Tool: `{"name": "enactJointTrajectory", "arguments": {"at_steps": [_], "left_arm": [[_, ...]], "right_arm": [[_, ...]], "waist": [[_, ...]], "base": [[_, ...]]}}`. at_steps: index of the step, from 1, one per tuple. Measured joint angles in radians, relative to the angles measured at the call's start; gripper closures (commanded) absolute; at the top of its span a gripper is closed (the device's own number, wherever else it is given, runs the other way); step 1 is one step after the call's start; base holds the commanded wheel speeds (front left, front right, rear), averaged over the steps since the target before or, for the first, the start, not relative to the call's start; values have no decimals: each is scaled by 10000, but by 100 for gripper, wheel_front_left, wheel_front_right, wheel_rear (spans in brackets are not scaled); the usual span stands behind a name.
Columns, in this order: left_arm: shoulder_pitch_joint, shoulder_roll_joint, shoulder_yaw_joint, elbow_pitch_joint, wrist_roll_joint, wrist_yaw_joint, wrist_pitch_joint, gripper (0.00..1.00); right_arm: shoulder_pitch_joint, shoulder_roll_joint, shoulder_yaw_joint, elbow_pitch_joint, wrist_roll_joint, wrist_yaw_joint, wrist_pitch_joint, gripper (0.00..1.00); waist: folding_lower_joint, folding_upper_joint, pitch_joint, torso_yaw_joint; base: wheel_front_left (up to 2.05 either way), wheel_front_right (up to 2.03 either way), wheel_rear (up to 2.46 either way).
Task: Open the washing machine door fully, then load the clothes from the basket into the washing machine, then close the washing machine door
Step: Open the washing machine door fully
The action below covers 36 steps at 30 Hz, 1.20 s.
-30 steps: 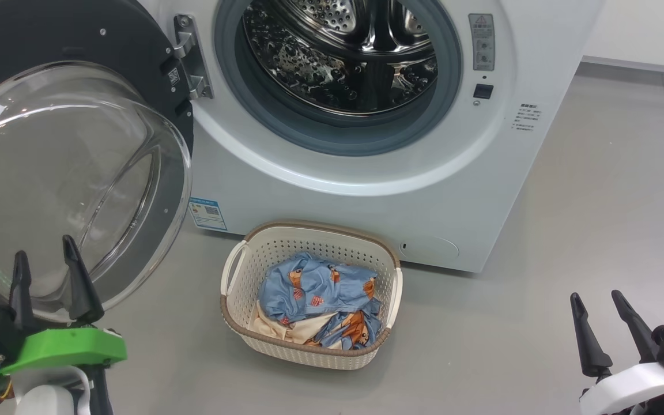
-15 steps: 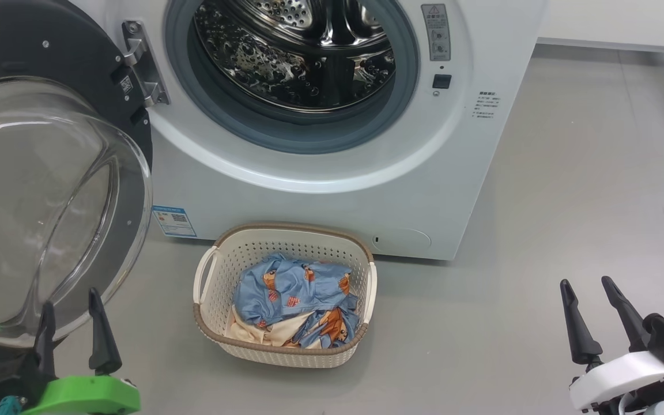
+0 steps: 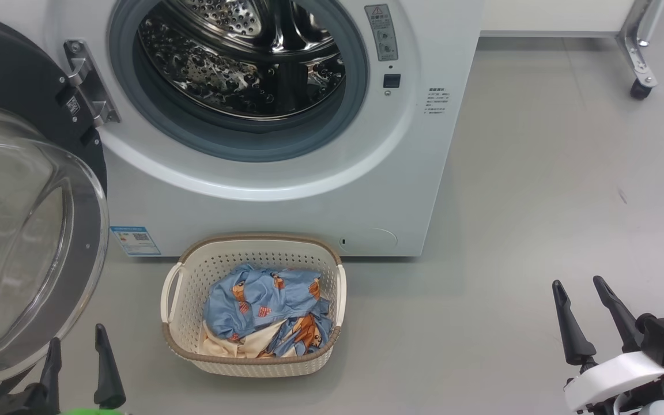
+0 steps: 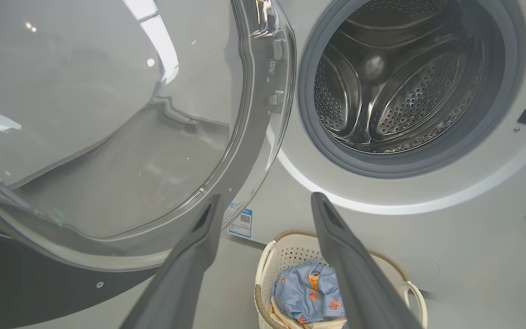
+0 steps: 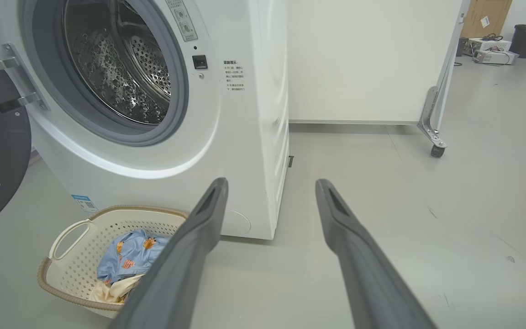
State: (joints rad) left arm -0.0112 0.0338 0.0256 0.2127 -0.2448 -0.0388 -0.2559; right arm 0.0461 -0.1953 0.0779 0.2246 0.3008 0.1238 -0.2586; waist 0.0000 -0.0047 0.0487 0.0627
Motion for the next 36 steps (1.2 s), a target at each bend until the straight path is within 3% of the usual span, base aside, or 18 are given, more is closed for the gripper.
{"name": "enactJointTrajectory", "arguments": {"at_steps": [12,36], "left_arm": [[469,6,-330,-242,15,-127,0,0],[792,6,-393,-500,-17,-109,0,0]], "right_arm": [[123,-12,-182,-35,2,0,0,0],[171,29,-422,-188,2,0,0,0]], "waist": [[0,0,-278,-669],[0,0,-301,-852]], "base": [[0,0,0],[0,0,0]]}}
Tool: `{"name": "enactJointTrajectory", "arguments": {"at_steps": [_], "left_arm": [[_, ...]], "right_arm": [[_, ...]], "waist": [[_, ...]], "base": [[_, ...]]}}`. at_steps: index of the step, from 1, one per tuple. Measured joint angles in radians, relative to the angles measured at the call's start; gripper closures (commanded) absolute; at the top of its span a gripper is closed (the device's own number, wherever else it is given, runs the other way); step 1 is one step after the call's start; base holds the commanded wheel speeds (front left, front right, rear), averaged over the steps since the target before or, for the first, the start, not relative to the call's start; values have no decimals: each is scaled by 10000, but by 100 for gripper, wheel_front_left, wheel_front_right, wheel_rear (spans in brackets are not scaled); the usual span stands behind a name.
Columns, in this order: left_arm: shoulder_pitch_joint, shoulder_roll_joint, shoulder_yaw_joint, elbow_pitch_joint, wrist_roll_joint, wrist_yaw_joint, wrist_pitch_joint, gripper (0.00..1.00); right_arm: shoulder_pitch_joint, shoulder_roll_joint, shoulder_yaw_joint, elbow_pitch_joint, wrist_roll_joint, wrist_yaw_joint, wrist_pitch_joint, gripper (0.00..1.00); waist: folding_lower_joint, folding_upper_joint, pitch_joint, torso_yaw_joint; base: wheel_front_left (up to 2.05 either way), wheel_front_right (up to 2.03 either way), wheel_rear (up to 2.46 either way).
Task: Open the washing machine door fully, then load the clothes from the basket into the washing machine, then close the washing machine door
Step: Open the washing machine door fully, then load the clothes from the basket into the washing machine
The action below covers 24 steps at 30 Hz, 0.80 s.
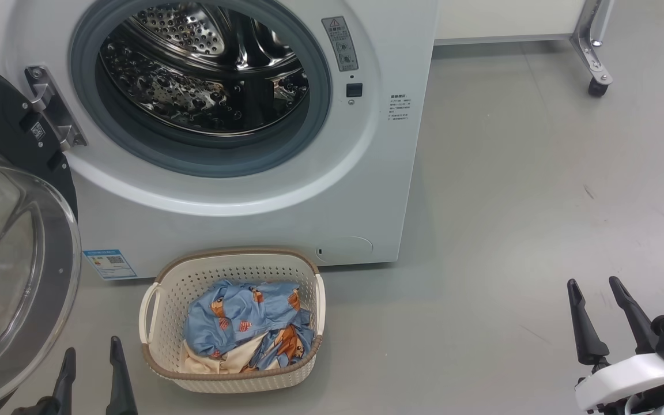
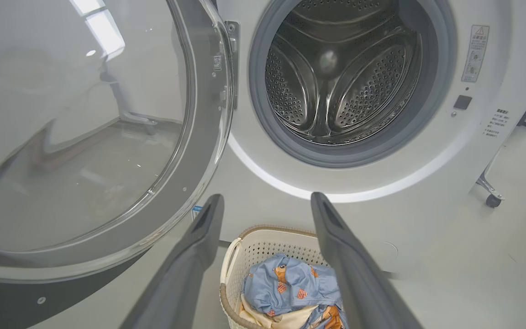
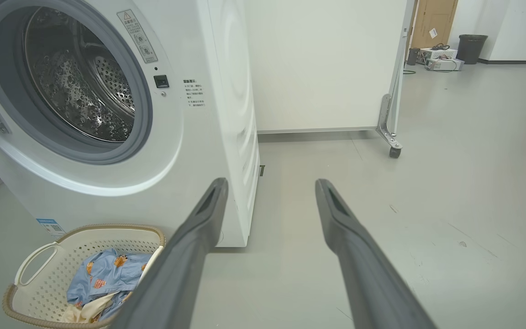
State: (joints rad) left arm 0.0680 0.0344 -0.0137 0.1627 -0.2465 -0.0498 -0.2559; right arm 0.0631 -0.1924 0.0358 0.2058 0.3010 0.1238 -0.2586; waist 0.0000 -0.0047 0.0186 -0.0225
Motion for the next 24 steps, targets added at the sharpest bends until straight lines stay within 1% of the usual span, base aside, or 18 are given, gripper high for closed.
{"name": "enactJointTrajectory", "arguments": {"at_steps": [12,21,24], "left_arm": [[35,0,-54,-8,15,182,0,0],[40,0,-199,2,15,192,0,0],[63,0,-209,63,12,295,0,0]], "right_arm": [[154,2,-4,-35,0,0,0,0],[154,0,-6,-35,0,0,-2,0],[154,-2,-8,-36,0,0,-2,0]], "waist": [[0,0,-18,19],[0,0,-13,50],[0,0,-10,62]], "base": [[0,0,0],[0,0,0],[0,0,0]]}}
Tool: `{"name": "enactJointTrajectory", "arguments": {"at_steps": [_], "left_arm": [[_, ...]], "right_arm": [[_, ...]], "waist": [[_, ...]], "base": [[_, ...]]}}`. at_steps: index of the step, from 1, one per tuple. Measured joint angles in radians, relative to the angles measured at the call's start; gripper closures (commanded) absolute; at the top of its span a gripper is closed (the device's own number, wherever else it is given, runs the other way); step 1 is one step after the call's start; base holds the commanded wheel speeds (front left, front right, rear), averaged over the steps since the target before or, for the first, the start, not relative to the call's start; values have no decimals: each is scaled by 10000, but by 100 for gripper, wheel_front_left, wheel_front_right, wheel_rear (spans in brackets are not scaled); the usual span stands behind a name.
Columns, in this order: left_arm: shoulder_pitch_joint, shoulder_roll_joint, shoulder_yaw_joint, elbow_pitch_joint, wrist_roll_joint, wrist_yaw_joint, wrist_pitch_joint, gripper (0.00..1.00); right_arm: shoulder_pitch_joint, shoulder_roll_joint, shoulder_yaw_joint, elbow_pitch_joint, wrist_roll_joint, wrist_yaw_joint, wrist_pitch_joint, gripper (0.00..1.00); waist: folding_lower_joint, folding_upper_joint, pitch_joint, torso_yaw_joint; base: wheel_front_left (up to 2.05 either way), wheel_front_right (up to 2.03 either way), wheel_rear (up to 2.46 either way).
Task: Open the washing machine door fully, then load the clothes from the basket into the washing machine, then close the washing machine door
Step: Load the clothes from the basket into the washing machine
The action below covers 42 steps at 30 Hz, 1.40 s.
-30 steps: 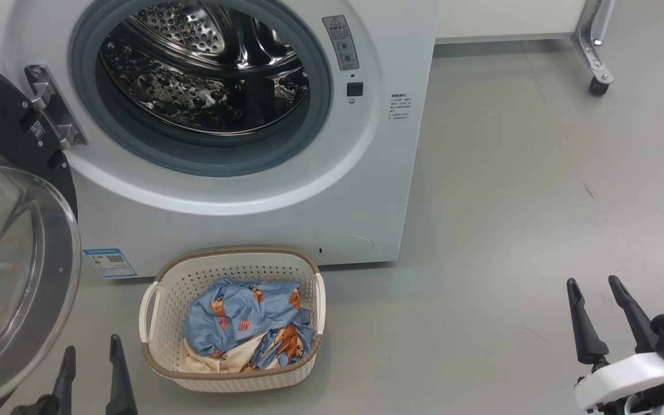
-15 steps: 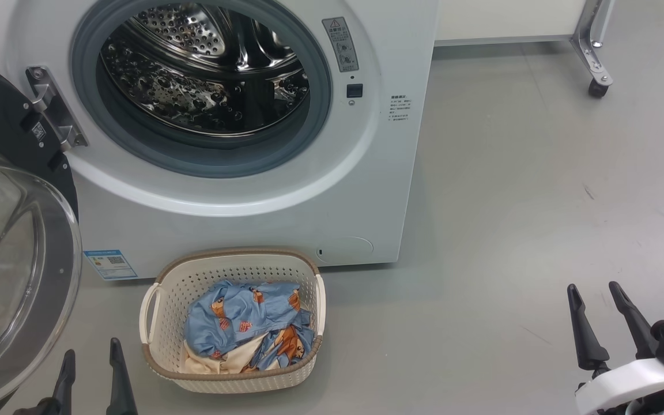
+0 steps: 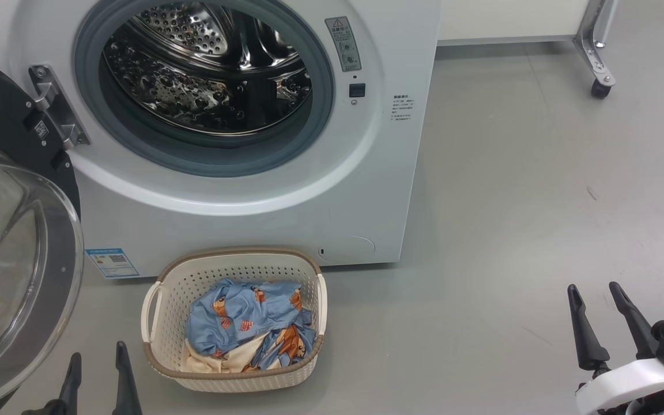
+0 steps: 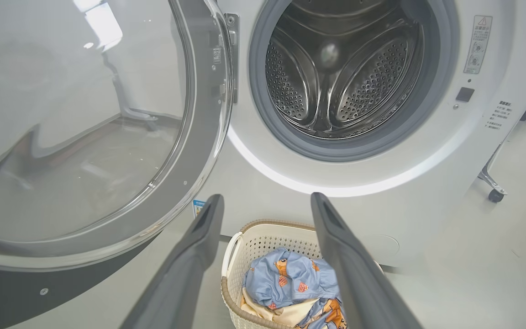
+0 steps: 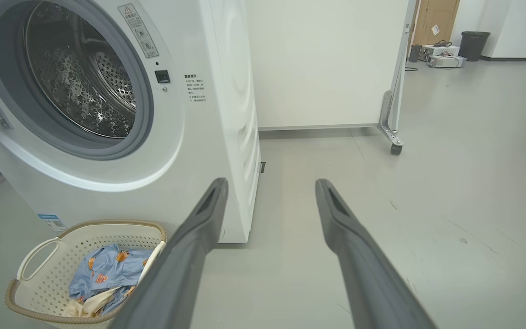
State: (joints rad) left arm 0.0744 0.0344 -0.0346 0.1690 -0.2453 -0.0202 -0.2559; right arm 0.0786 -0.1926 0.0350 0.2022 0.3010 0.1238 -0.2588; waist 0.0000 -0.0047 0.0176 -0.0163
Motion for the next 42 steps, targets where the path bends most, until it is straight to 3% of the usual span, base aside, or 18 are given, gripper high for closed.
{"name": "enactJointTrajectory", "arguments": {"at_steps": [16,42], "left_arm": [[131,4,-265,318,-102,27,0,0],[118,8,-297,219,4,104,0,0]], "right_arm": [[0,-4,-2,-13,0,0,2,0],[-3,23,0,-13,2,0,2,0]], "waist": [[0,0,64,92],[0,0,180,205]], "base": [[7,-12,5],[29,-70,41]]}}
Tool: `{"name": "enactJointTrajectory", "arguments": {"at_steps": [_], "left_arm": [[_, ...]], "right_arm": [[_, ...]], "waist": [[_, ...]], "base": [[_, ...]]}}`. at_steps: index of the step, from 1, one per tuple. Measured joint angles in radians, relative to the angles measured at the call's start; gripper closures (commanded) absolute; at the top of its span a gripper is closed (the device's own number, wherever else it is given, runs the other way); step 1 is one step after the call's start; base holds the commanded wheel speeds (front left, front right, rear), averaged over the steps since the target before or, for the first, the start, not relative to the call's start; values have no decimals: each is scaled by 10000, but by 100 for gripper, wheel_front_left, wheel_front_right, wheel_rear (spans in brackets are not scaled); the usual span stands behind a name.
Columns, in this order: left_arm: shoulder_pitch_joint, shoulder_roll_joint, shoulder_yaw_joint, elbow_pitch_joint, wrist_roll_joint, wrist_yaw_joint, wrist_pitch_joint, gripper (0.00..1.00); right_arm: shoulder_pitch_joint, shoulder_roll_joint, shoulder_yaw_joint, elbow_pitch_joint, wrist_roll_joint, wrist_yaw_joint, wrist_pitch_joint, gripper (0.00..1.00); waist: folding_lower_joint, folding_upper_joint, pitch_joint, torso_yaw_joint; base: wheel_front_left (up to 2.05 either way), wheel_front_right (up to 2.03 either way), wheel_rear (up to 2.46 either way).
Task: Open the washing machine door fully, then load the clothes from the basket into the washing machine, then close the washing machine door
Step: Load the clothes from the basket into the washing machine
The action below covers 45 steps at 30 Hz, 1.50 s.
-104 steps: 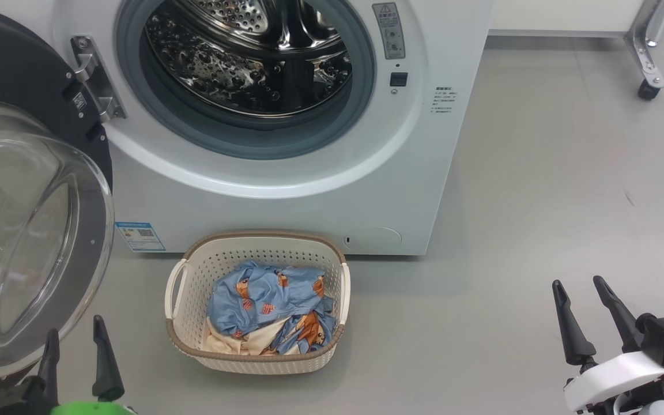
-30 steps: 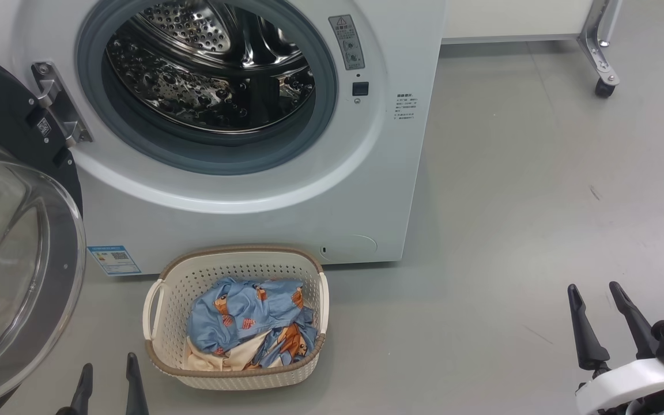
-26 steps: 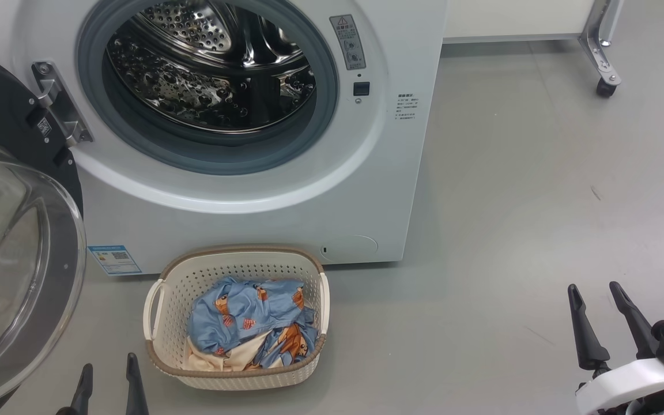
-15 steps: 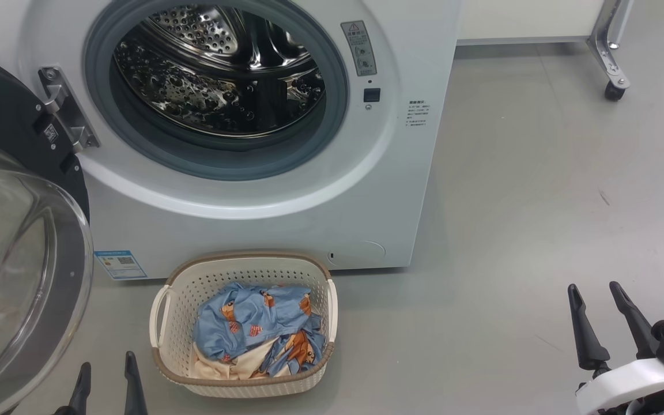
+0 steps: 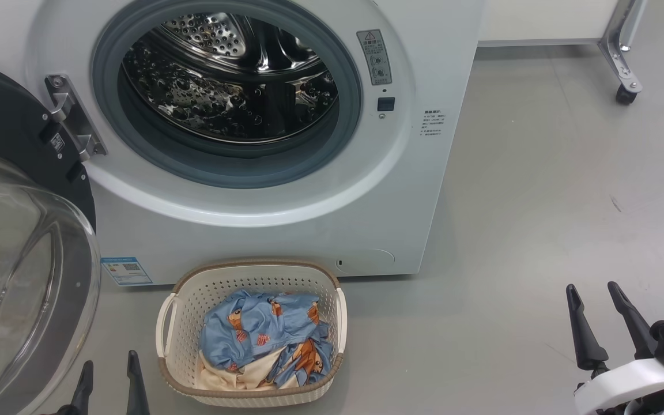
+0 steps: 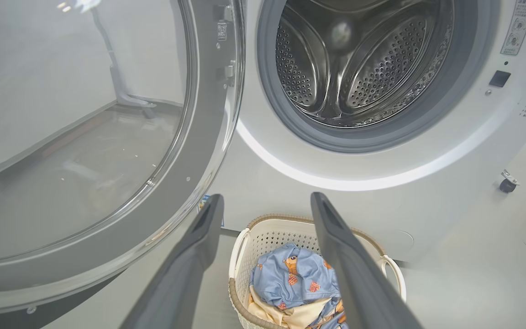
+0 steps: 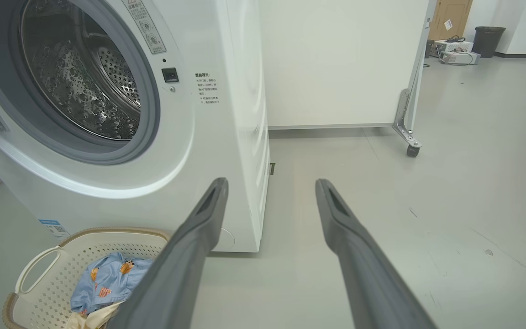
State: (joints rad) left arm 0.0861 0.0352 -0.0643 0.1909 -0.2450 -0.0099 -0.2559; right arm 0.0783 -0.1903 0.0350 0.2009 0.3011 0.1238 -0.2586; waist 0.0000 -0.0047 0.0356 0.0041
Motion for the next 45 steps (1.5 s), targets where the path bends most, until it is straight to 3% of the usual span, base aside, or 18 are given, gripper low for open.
{"name": "enactJointTrajectory", "arguments": {"at_steps": [25,45], "left_arm": [[-3,2,-27,-291,92,-4,0,0],[-172,13,-311,-610,428,-12,0,0]], "right_arm": [[-28,88,31,-63,12,0,0,0],[-818,360,194,-249,15,0,0,0]], "waist": [[0,0,305,25],[0,0,1409,-517]], "base": [[1,-1,0],[0,0,0]]}}
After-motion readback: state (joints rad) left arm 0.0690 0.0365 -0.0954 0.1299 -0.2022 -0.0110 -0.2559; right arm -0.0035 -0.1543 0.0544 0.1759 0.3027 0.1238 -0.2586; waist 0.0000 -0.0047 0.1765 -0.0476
